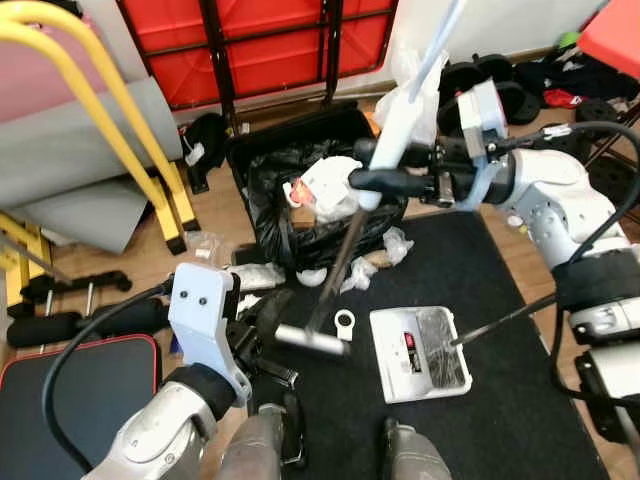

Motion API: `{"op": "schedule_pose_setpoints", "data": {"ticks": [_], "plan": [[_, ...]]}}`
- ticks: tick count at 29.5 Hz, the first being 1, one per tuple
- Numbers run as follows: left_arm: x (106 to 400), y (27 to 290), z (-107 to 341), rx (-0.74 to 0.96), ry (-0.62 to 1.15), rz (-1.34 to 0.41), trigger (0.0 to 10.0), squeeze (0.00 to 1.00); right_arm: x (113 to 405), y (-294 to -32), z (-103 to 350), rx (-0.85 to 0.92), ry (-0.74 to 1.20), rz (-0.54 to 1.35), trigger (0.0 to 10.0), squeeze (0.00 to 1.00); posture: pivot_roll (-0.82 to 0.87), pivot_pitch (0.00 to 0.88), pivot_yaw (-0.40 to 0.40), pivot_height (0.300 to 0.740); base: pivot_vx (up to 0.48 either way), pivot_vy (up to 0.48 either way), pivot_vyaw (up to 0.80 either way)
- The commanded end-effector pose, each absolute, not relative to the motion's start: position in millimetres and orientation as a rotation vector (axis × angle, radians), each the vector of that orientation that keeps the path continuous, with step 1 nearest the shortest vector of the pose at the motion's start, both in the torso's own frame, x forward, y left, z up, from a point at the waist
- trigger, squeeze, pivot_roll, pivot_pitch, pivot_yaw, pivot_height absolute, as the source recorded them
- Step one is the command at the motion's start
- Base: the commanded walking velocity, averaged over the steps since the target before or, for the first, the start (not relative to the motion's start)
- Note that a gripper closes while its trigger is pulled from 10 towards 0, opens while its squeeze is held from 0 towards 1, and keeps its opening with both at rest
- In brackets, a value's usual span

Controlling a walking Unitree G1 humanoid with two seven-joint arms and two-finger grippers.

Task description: Sweep floor

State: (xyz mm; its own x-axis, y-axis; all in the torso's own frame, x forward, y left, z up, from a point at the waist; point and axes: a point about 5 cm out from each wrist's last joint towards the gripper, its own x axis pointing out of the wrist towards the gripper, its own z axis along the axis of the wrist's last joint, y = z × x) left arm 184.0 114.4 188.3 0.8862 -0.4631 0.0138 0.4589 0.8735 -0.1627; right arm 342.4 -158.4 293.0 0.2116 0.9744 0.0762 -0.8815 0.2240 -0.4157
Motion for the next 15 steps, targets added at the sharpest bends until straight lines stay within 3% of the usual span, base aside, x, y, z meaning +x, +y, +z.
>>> {"op": "schedule_pose_setpoints", "data": {"ticks": [1, 6, 8, 15], "plan": [[184.5, 113.3, 181.6, -0.167, 0.053, -0.495, 10.0, 0.0, 341.9, -160.4, 292.0, -0.388, -0.382, 1.283, 10.0, 0.0, 0.01, 0.256, 0.005, 0.74, 0.0, 0.0, 0.0], [187.8, 114.3, 181.0, -0.137, 0.036, -0.476, 10.0, 0.0, 343.2, -150.7, 281.7, -0.478, -0.384, 1.266, 10.0, 0.0, 0.01, 0.236, -0.005, 0.74, 0.0, 0.0, 0.0], [188.5, 113.5, 180.4, -0.107, 0.03, -0.48, 10.0, 0.0, 344.2, -146.3, 279.6, -0.483, -0.386, 1.261, 10.0, 0.0, 0.01, 0.228, -0.008, 0.74, 0.0, -0.424, 0.0], [190.6, 114.9, 179.3, -0.111, 0.029, -0.463, 10.0, 0.0, 339.7, -134.0, 269.4, -0.482, -0.361, 1.357, 10.0, 0.0, 0.01, 0.221, -0.012, 0.74, 0.0, 0.0, 0.0]]}}
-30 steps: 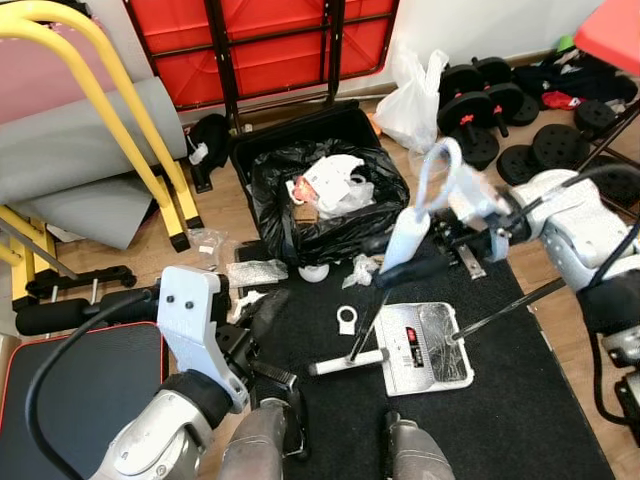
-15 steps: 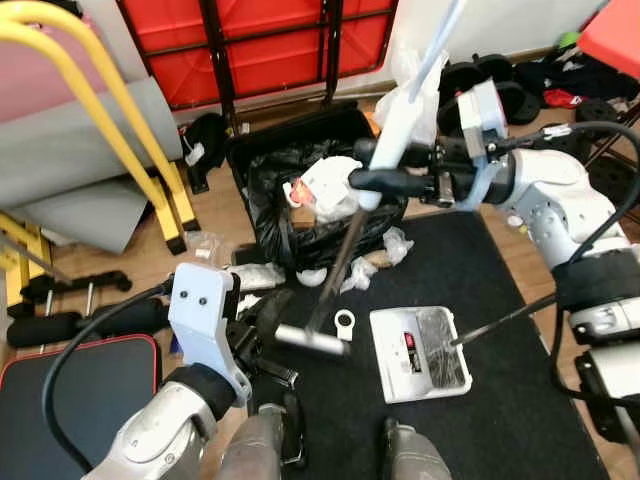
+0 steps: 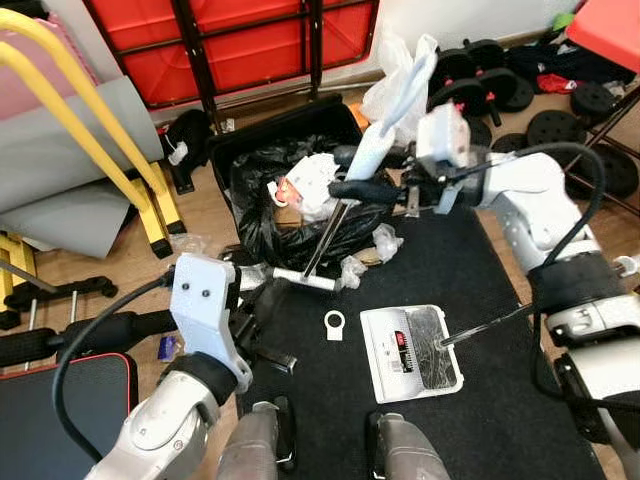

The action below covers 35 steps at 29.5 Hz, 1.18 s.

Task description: Sweep floor

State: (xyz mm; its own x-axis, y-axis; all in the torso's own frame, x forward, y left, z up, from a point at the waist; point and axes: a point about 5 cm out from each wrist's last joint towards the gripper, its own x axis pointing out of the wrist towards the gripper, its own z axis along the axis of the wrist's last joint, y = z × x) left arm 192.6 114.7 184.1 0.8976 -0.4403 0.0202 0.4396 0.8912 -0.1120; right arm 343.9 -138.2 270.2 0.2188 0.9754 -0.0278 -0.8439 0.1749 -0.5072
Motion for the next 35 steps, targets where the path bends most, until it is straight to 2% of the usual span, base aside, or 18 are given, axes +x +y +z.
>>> {"op": "schedule_pose_setpoints", "data": {"ticks": [1, 22, 28, 31, 32, 35], "plan": [[190.6, 114.9, 179.3, -0.111, 0.029, -0.463, 10.0, 0.0, 339.7, -134.0, 269.4, -0.482, -0.361, 1.357, 10.0, 0.0, 0.01, 0.221, -0.012, 0.74, 0.0, 0.0, 0.0], [185.2, 113.6, 176.7, -0.109, 0.035, -0.475, 10.0, 0.0, 331.7, -114.6, 253.0, -0.657, -0.392, 1.468, 10.0, 0.0, 0.02, 0.22, 0.004, 0.74, 0.0, 0.0, 0.0], [178.4, 115.3, 181.0, -0.104, 0.038, -0.481, 10.0, 0.0, 322.2, -96.7, 218.5, -0.613, -0.29, 1.65, 10.0, 0.0, 0.04, 0.263, 0.015, 0.74, 0.0, 0.0, 0.0], [177.5, 115.4, 181.5, -0.104, 0.039, -0.481, 10.0, 0.0, 320.2, -96.9, 210.9, -0.612, -0.254, 1.678, 10.0, 0.0, 0.05, 0.272, 0.016, 0.74, 0.0, 0.0, 0.0], [175.5, 115.7, 182.2, -0.102, 0.042, -0.483, 10.0, 0.0, 316.8, -103.2, 198.1, -0.631, -0.178, 1.722, 10.0, 0.0, 0.05, 0.284, 0.019, 0.74, 0.0, 0.0, 0.0], [173.6, 116.1, 182.9, -0.1, 0.045, -0.486, 10.0, 0.0, 313.0, -112.4, 190.5, -0.657, -0.107, 1.764, 10.0, 0.0, 0.05, 0.291, 0.022, 0.74, 0.0, 0.0, 0.0]]}}
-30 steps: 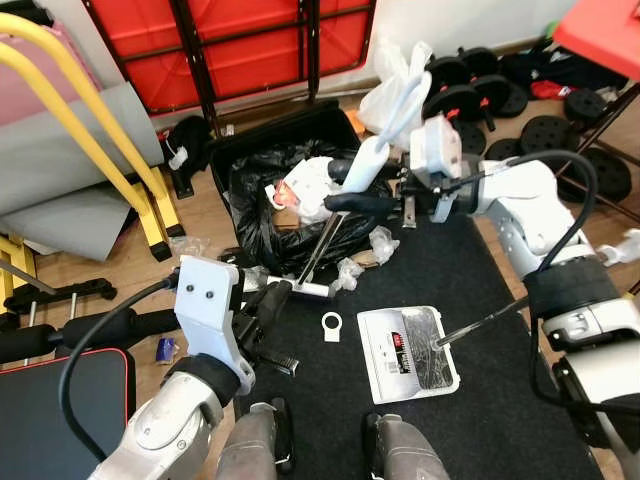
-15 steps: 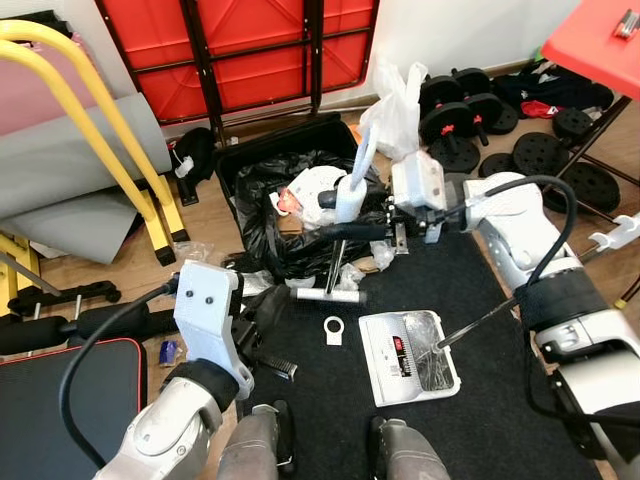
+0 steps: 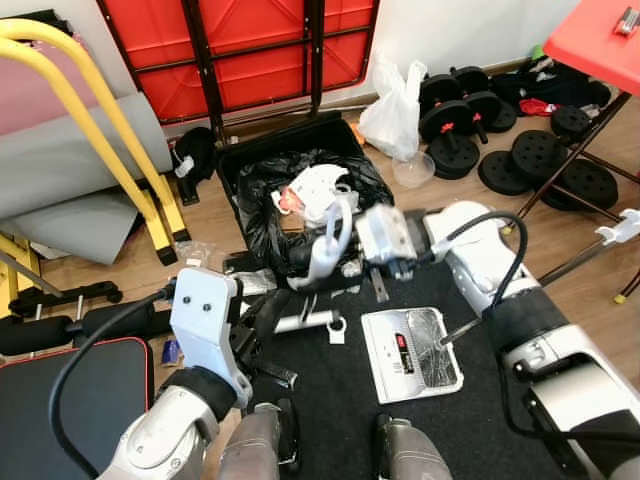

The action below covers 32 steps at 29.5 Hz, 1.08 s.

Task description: Sweep floor

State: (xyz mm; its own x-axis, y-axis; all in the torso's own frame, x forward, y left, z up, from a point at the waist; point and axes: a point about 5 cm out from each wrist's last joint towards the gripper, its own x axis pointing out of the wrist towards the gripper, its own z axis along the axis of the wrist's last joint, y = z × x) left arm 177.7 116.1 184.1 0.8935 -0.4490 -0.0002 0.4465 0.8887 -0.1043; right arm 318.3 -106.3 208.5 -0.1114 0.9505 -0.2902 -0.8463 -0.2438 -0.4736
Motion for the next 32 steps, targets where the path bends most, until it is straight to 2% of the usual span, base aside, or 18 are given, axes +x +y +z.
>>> {"op": "schedule_pose_setpoints", "data": {"ticks": [1, 6, 10, 16, 21, 28, 32], "plan": [[173.4, 116.2, 182.9, -0.099, 0.045, -0.486, 10.0, 0.0, 312.7, -113.7, 189.6, -0.662, -0.099, 1.771, 10.0, 0.0, 0.05, 0.291, 0.022, 0.74, 0.0, 0.0, 0.0], [173.0, 116.4, 183.0, -0.099, 0.047, -0.488, 10.0, 0.0, 311.1, -118.0, 188.1, -0.661, -0.068, 1.792, 10.0, 0.0, 0.05, 0.293, 0.024, 0.74, 0.0, 0.0, 0.0], [173.0, 116.3, 183.4, -0.099, 0.052, -0.492, 10.0, 0.0, 294.1, -133.3, 193.4, -0.569, 0.074, 1.896, 10.0, 0.0, 0.05, 0.299, 0.024, 0.74, 0.0, 0.0, 0.0], [174.3, 116.6, 183.5, -0.1, 0.052, -0.494, 10.0, 0.0, 280.9, -140.7, 203.3, -0.49, 0.15, 1.96, 10.0, 0.0, 0.05, 0.298, 0.023, 0.74, 0.0, 0.0, 0.0], [175.4, 116.7, 183.3, -0.1, 0.052, -0.493, 10.0, 0.0, 282.6, -143.8, 209.3, -0.48, 0.139, 1.947, 10.0, 0.0, 0.04, 0.293, 0.022, 0.74, 0.0, 0.0, 0.0], [176.9, 115.8, 182.2, -0.101, 0.053, -0.496, 10.0, 0.0, 307.4, -146.8, 230.3, -0.495, -0.028, 1.79, 10.0, 0.0, 0.04, 0.276, 0.022, 0.74, 0.0, 0.0, 0.0], [177.1, 115.5, 181.9, -0.102, 0.054, -0.497, 10.0, 0.0, 308.7, -148.3, 238.6, -0.473, -0.054, 1.761, 10.0, 0.0, 0.04, 0.276, 0.022, 0.74, 0.0, 0.0, 0.0]]}}
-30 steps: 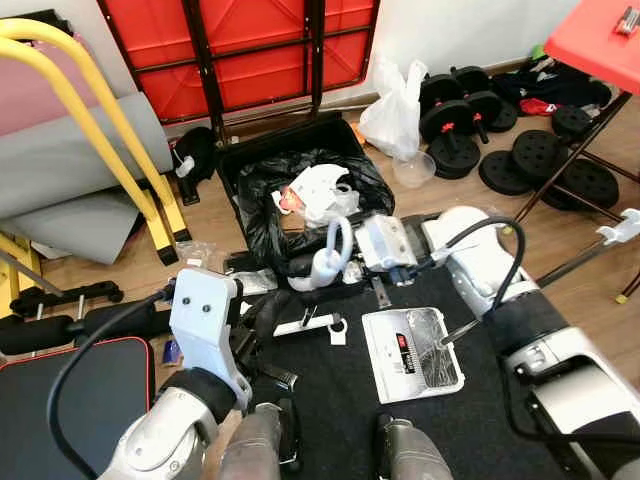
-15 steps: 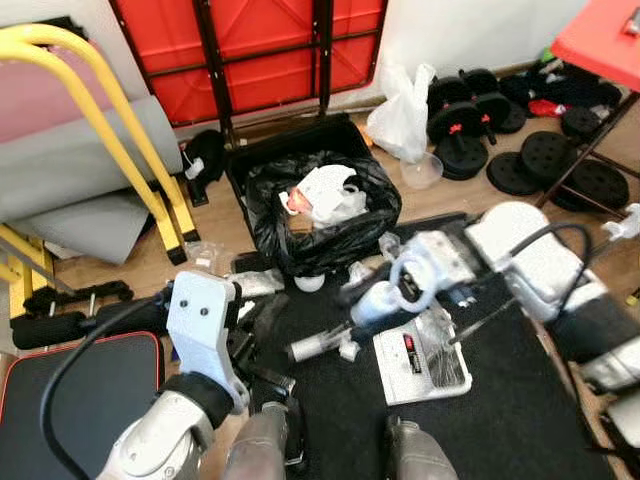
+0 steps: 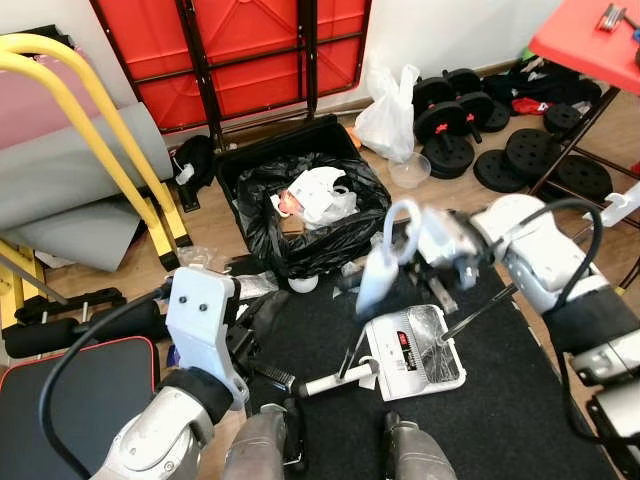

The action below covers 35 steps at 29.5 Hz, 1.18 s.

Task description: Sweep floor

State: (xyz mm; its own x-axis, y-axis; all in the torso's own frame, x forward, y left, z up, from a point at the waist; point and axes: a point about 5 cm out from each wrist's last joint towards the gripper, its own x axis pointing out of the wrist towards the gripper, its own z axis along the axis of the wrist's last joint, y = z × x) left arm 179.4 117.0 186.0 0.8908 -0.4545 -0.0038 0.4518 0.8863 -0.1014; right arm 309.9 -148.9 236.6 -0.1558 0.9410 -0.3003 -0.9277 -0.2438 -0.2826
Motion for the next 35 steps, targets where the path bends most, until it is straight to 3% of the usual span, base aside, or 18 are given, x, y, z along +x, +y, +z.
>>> {"op": "schedule_pose_setpoints", "data": {"ticks": [1, 4, 6, 13, 21, 22, 26, 35], "plan": [[177.3, 115.2, 181.5, -0.103, 0.054, -0.497, 10.0, 0.0, 309.4, -150.0, 247.6, -0.454, -0.083, 1.741, 10.0, 0.0, 0.04, 0.266, 0.021, 0.74, 0.0, 0.0, 0.0], [177.7, 114.7, 180.8, -0.104, 0.054, -0.498, 10.0, 0.0, 310.1, -151.9, 262.0, -0.421, -0.137, 1.71, 10.0, 0.0, 0.04, 0.258, 0.018, 0.74, 0.0, 0.0, 0.0], [178.9, 113.8, 179.2, -0.103, 0.055, -0.499, 10.0, 0.0, 313.0, -153.7, 290.2, -0.367, -0.276, 1.606, 10.0, 0.0, 0.03, 0.236, 0.013, 0.74, 0.0, 0.0, 0.0], [182.4, 112.6, 176.6, -0.078, 0.048, -0.498, 10.0, 0.0, 318.9, -141.5, 310.5, -0.311, -0.45, 1.392, 10.0, 0.0, 0.02, 0.201, 0.008, 0.74, 0.0, 0.0, 0.0], [186.6, 117.0, 177.8, -0.052, 0.03, -0.455, 10.0, 0.0, 322.3, -123.4, 301.2, -0.258, -0.436, 1.215, 10.0, 0.0, 0.01, 0.182, -0.003, 0.74, 0.0, 0.0, 0.0], [192.8, 128.3, 180.4, -0.01, 0.012, -0.368, 10.0, 0.0, 328.2, -112.4, 286.9, -0.143, -0.349, 1.047, 10.0, 0.0, 0.01, 0.169, -0.011, 0.74, 0.0, 0.48, 0.0], [199.5, 138.5, 184.1, 0.008, -0.018, -0.302, 10.0, 0.0, 327.1, -102.9, 272.9, -0.068, -0.299, 0.957, 10.0, 0.0, 0.0, 0.16, -0.015, 0.74, 0.0, 0.48, 0.0], [207.0, 141.4, 188.5, 0.04, -0.058, -0.278, 10.0, 0.0, 323.0, -90.5, 258.9, -0.039, -0.268, 0.871, 10.0, 0.0, -0.02, 0.128, -0.016, 0.74, 0.0, 0.0, 0.0]]}}
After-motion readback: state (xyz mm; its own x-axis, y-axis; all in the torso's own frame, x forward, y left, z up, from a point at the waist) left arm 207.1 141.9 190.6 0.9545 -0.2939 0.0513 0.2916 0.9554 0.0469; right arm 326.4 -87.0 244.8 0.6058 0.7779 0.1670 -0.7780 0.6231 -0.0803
